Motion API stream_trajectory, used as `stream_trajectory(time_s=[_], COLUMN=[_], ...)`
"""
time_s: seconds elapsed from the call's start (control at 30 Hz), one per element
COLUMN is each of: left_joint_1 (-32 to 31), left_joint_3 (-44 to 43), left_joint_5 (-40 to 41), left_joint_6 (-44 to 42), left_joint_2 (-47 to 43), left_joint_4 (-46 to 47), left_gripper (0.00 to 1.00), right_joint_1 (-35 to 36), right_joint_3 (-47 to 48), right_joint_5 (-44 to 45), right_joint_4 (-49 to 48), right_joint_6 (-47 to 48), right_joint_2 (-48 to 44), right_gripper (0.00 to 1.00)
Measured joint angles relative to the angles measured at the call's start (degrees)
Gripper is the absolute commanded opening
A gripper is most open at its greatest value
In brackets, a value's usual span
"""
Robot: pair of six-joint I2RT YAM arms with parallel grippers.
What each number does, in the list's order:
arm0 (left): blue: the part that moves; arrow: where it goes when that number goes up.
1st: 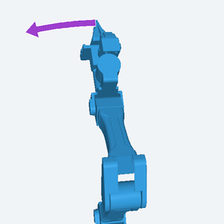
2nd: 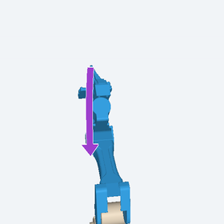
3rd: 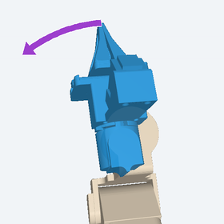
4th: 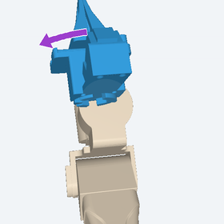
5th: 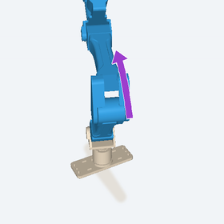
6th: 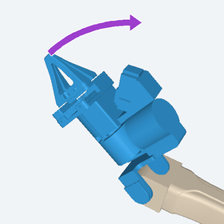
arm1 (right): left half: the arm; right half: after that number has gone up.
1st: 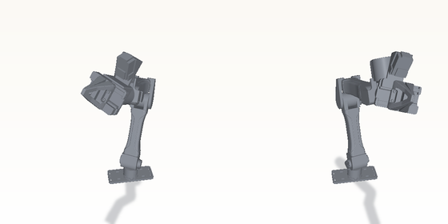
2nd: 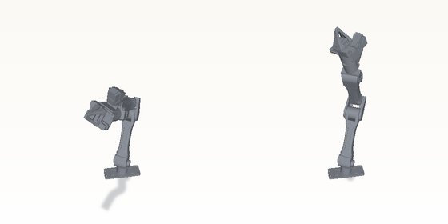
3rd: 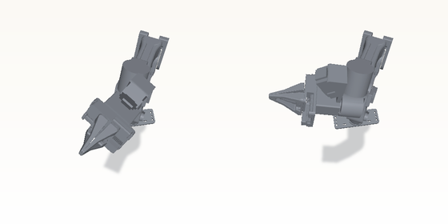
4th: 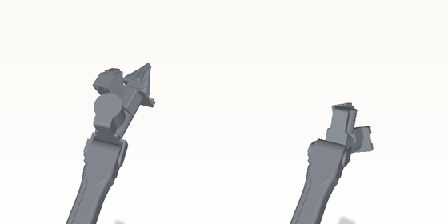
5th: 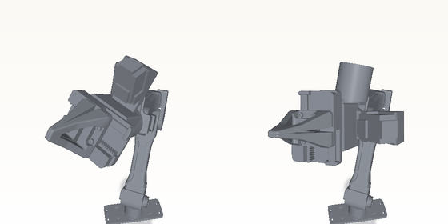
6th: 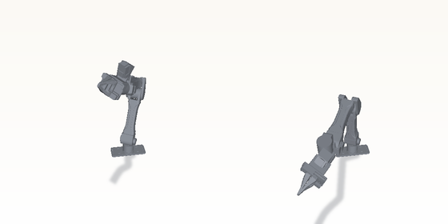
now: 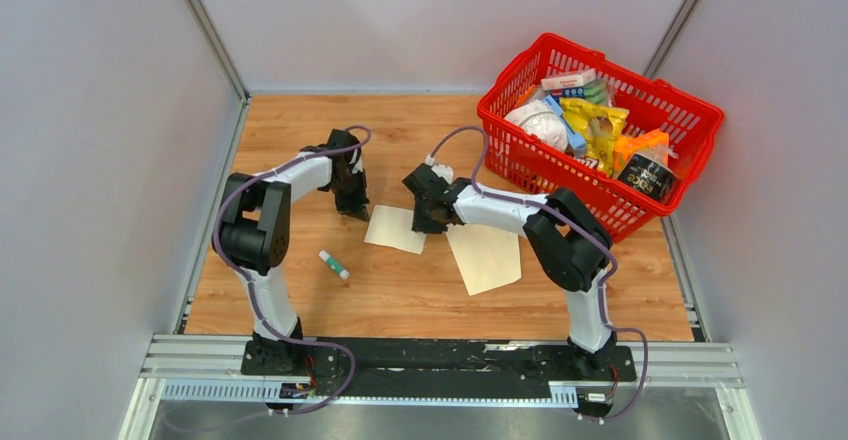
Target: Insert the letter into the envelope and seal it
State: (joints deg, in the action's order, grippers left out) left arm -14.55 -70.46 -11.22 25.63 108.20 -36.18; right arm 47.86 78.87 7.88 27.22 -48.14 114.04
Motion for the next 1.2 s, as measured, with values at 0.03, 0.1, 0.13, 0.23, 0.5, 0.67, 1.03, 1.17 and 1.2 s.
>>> stream_trajectory(time_s=[0.03,0.1,0.13,0.23,0.5,0.67,1.03,1.17,1.2], left_joint_1=[0.0,0.0,0.0,0.0,-0.5,-1.3,-1.9,-1.9,-1.9], left_joint_3=[0.4,1.0,1.1,1.0,0.6,0.6,0.5,0.5,0.5], left_joint_5=[0.3,1.4,1.9,2.9,1.8,2.1,3.6,3.8,3.8], left_joint_6=[0.0,-0.1,-0.2,-0.5,-1.1,-1.3,-1.2,-0.9,-0.8], left_joint_2=[-0.3,-1.1,-1.5,-2.8,-3.9,-2.4,-0.8,-0.8,-0.8], left_joint_4=[0.0,-0.5,-1.1,-2.0,-2.4,-2.1,-1.9,-1.9,-1.9], left_gripper=[0.01,0.02,0.02,0.04,0.05,0.00,0.00,0.00,0.00], right_joint_1=[0.0,-0.1,-0.2,-0.2,-0.2,-0.2,-0.2,-0.3,-0.4], right_joint_3=[0.1,0.3,0.6,1.2,2.1,2.6,3.1,3.4,3.5], right_joint_5=[0.0,-0.3,-0.3,-0.5,-0.5,-0.5,0.3,1.2,1.3], right_joint_4=[0.0,0.1,0.0,0.0,0.0,-0.1,0.6,1.9,2.1], right_joint_6=[0.0,0.0,0.0,0.0,0.0,0.1,1.0,1.6,1.7], right_joint_2=[0.4,1.1,1.2,1.8,2.5,2.9,2.9,2.9,2.9], right_gripper=[0.25,0.24,0.24,0.24,0.24,0.24,0.32,0.34,0.34])
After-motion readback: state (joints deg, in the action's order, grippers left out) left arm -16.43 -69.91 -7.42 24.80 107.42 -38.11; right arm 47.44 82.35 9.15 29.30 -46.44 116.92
